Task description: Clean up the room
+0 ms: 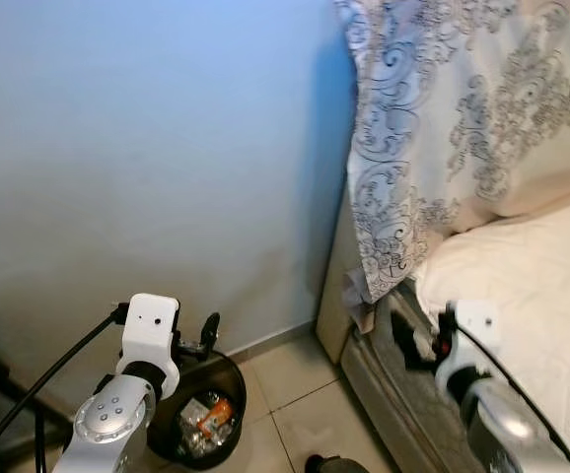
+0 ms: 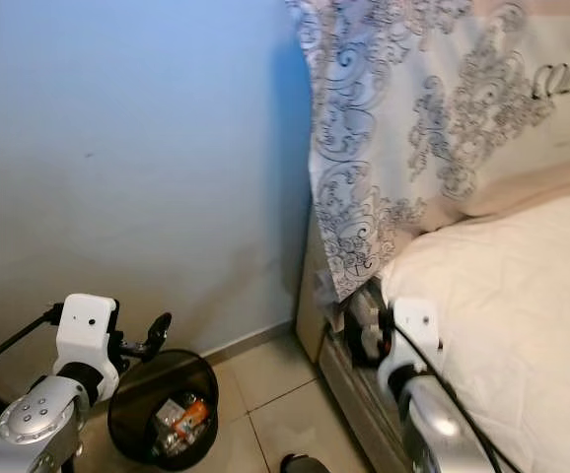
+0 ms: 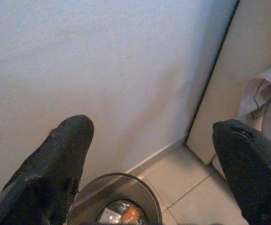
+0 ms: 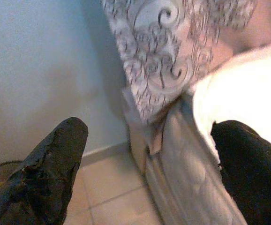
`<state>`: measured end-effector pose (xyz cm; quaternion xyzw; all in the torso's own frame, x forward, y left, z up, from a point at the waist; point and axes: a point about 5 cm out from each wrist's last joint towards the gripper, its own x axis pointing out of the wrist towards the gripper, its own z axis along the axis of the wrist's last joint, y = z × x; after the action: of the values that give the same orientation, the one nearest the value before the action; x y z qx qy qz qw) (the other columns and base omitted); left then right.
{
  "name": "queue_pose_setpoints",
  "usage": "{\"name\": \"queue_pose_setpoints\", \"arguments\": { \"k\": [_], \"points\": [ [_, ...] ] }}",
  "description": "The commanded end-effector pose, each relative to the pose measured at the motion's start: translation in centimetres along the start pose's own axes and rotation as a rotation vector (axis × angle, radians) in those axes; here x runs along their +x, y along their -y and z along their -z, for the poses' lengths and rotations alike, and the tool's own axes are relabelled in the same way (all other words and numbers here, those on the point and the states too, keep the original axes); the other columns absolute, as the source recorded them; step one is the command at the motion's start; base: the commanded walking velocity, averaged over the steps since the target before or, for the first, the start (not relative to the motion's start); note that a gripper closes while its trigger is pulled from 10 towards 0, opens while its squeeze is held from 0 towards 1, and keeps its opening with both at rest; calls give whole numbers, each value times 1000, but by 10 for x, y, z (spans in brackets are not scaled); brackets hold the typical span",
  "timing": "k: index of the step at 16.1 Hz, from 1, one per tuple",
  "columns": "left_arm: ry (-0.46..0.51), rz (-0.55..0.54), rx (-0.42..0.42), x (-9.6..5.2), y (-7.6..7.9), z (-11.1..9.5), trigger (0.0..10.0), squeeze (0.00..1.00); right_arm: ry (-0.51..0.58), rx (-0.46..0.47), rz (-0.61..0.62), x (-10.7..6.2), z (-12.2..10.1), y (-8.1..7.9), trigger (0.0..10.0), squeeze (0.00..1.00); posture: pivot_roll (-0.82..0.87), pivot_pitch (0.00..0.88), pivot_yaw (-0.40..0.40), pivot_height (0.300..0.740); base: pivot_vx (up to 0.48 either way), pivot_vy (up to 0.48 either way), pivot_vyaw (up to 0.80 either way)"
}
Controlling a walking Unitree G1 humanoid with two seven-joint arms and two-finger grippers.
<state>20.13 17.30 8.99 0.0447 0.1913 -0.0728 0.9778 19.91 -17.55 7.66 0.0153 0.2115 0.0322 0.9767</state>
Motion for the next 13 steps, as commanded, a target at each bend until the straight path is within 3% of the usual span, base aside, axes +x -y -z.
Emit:
{"name": "queue_pose_setpoints", "arguments": {
  "k": [1, 4, 10, 12, 13],
  "points": [
    [7, 8, 1, -2, 0, -3, 10000, 0, 2, 4, -3, -1, -2, -2, 10000, 1000, -34, 0, 36, 740, 0, 0, -781],
    [10, 38, 48, 2, 0, -4, 10000, 0, -15, 20, 41, 3, 6, 3, 10000, 1000, -37, 0, 33, 740, 0, 0, -779],
    [-4, 63, 31, 4, 3, -4, 10000, 0, -44, 98, 50, 14, 19, 3, 10000, 1000, -38, 0, 20, 740, 0, 0, -781],
    [2, 63, 28, 5, 4, -4, 10000, 0, -39, 84, 29, 18, 21, 3, 10000, 1000, -40, 0, 18, 740, 0, 0, -781],
    [13, 65, 55, 6, 4, -5, 10000, 0, -22, 15, 16, 19, 19, 4, 10000, 1000, -35, 0, 11, 740, 0, 0, -781]
  ]
}}
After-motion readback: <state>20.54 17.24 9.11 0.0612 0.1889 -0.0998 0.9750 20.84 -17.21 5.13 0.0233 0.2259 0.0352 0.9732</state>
